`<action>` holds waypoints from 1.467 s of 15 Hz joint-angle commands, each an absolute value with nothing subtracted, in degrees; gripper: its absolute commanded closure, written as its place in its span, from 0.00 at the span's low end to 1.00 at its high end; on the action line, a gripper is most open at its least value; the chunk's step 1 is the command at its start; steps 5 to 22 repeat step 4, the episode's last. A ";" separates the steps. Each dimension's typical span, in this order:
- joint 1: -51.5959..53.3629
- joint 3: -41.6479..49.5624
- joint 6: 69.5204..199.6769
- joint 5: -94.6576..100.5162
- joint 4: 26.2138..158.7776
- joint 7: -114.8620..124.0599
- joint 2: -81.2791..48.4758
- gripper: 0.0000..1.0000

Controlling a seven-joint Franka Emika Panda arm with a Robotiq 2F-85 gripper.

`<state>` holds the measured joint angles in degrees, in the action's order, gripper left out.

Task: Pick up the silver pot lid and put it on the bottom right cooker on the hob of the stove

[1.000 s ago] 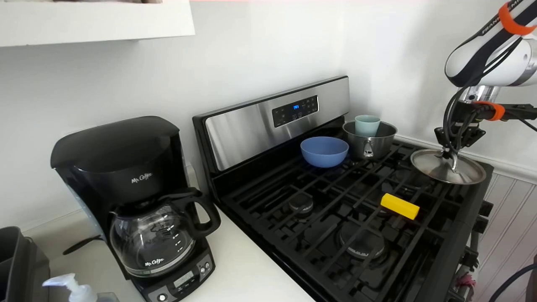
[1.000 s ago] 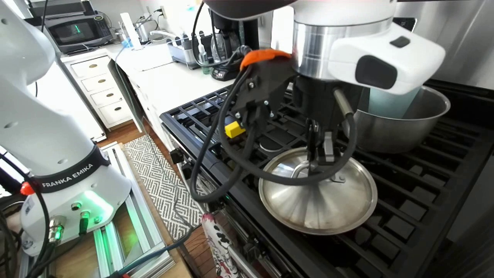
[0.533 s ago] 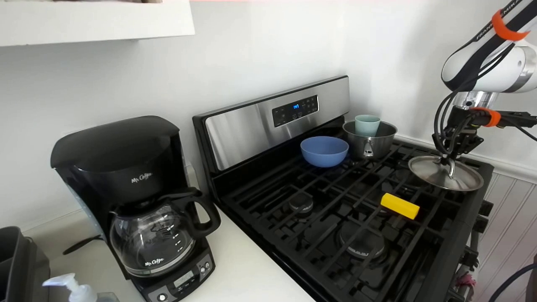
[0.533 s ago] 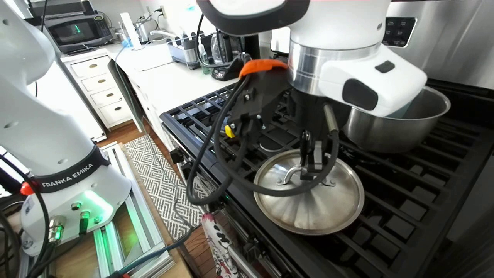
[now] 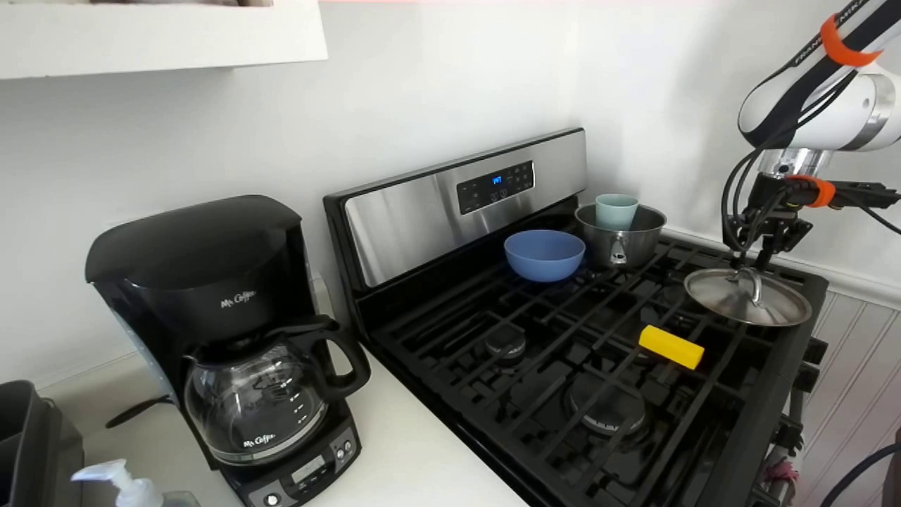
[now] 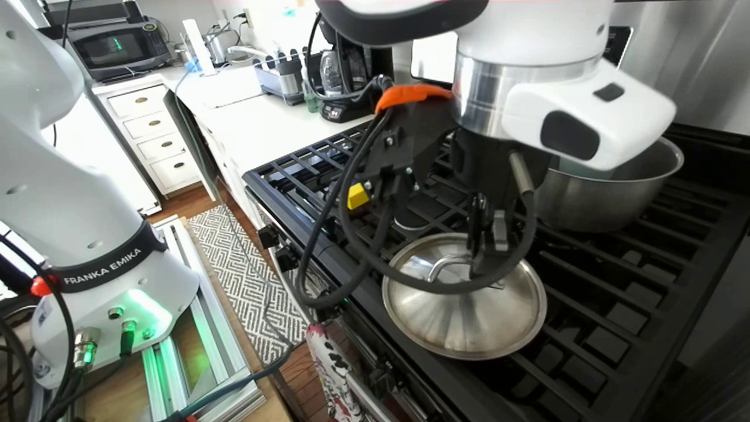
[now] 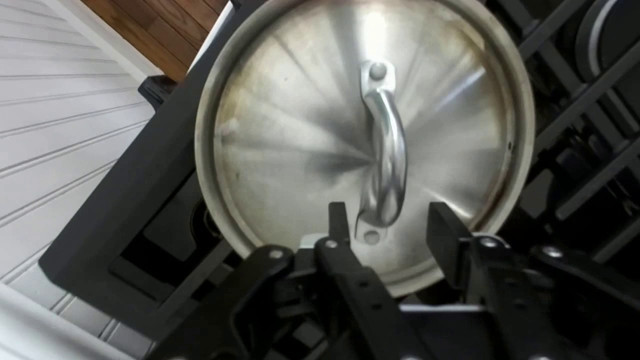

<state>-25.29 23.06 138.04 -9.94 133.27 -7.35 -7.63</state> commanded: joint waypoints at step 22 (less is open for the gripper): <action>-26.05 24.69 132.35 -9.68 129.72 -14.12 -1.57 0.29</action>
